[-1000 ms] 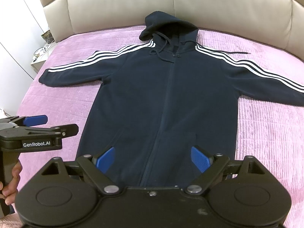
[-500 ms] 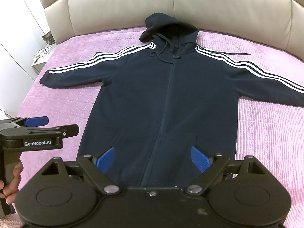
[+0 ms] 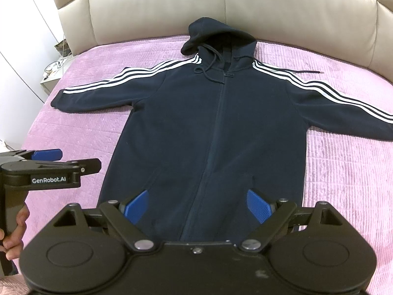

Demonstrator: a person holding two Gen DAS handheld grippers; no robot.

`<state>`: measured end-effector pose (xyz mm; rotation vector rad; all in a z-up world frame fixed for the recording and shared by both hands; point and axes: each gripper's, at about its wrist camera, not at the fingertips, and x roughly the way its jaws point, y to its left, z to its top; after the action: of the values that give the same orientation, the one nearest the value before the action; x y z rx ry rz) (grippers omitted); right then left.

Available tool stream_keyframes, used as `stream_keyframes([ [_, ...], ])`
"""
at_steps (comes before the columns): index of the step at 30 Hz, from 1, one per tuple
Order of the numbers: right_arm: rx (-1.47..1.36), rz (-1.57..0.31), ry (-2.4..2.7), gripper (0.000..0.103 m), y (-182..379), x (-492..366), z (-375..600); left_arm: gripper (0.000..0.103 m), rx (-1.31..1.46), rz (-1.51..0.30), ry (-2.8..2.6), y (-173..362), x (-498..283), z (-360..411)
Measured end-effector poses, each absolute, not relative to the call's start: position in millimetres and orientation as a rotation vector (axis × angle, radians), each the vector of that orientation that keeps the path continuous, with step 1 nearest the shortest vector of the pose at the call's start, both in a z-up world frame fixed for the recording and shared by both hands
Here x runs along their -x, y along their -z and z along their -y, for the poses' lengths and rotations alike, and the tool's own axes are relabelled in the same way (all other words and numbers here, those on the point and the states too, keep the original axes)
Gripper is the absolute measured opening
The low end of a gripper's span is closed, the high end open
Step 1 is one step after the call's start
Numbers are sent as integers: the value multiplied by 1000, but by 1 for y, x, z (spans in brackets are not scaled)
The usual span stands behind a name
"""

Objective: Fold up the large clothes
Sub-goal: 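Grasp the sleeve cuff with the left gripper and lift it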

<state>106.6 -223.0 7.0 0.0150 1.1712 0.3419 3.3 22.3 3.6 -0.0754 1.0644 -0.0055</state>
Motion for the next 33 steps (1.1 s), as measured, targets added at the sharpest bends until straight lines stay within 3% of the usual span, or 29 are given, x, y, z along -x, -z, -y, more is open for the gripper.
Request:
stream_keyframes([
  [8,-31,-1175,-381,103,-6,-110,223,95,88,-1077,3,0,-7,-23],
  [15,39,-1019,-402,103,-18,-126,210,91,205,-996,-66,8,-37,-62],
  [18,103,-1009,-456,103,-4,-145,190,83,263,-944,-84,22,-58,-82],
  [21,108,-1069,-539,103,24,-180,168,82,336,-897,-90,42,-78,-108],
  [25,71,-1103,-593,103,54,-220,140,63,309,-928,-197,72,-111,-146],
  [33,30,-1106,-717,103,84,-278,77,65,373,-864,-380,106,-132,-269],
])
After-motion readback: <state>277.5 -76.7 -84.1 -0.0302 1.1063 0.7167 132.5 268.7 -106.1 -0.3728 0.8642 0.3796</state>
